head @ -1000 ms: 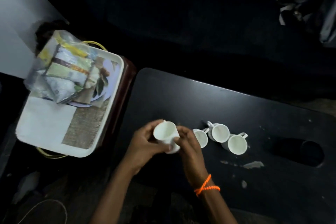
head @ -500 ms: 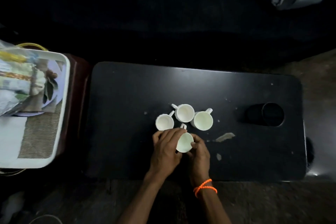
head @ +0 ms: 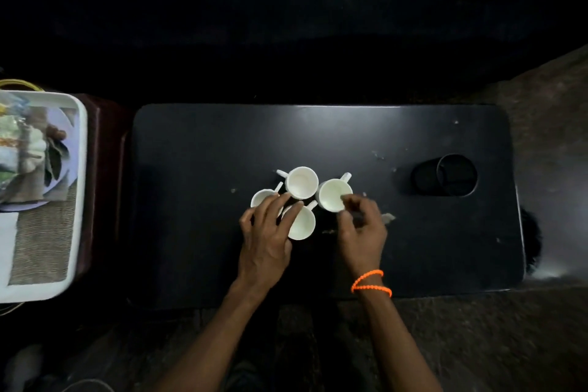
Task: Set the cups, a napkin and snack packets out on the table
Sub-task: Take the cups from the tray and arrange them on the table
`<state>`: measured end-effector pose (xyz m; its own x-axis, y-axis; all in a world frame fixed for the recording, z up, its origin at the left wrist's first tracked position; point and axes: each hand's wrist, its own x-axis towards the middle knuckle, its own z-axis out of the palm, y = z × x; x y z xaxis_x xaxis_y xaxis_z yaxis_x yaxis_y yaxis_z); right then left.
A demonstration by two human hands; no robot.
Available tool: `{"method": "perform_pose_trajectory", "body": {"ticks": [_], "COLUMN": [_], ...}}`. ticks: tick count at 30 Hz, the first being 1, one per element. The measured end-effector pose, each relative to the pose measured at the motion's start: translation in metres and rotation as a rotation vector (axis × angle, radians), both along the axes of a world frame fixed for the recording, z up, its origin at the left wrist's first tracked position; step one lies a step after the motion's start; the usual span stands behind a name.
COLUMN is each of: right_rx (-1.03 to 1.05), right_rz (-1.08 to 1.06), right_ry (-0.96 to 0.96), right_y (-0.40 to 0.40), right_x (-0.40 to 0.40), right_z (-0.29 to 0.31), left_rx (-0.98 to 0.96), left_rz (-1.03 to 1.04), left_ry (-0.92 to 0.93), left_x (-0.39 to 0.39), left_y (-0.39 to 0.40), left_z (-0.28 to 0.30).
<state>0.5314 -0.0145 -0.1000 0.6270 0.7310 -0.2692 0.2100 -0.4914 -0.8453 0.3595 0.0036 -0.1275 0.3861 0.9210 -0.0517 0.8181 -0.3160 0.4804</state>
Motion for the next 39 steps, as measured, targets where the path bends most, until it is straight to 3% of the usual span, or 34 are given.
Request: {"method": "perform_pose_trajectory", "body": {"ticks": [4,6,9,11,14,18,20,23,25,31,39], "right_rx": [0.010,-0.090,-0.245,-0.284,-0.290,-0.447,-0.489,-0.425,-0.409,-0.370,-0.370], "right_rz": [0.367,0.588,0.814,0.835,0.720,0.560,0.474,0.428,0.394,0.152,-0.274], "right_ry": [-0.206,-0.236,-0.297,-0.321,-0.343,-0.404,-0.369,-0.340,-0.194,0.072,0.171], "right_y": [0.042,0.060,0.074,0.073,0.061,0.044,0.036,0.022,0.014,-0.015,-0.068], "right_x": [0.027,0.035,0.046,0.051,0.056,0.069,0.074,0.081,0.082,0.070,0.047], "right_z": [0.015,0.017,0.017,0.015,0.008,-0.007,-0.009,-0.013,-0.017,-0.010,-0.007], "left_rx": [-0.037,-0.171,-0.694,-1.032,-1.143,-1.061,-1.045,-1.019,-0.967,-0.978,-1.064], "left_rz": [0.126,0.173,0.480,0.747,0.918,0.944,0.938,0.962,0.976,0.698,0.518], "left_ry": [-0.212,-0.365,-0.610,-0.759,-0.841,-0.777,-0.750,-0.865,-0.913,-0.770,-0.574], "left_x": [0.034,0.057,0.091,0.111,0.129,0.132,0.129,0.125,0.126,0.128,0.119], "left_y": [-0.032,-0.049,-0.057,-0.053,-0.043,-0.033,-0.033,-0.036,-0.037,-0.039,-0.071], "left_z": [0.025,0.032,0.032,0.024,0.008,0.001,0.001,0.004,0.008,0.017,0.010]}}
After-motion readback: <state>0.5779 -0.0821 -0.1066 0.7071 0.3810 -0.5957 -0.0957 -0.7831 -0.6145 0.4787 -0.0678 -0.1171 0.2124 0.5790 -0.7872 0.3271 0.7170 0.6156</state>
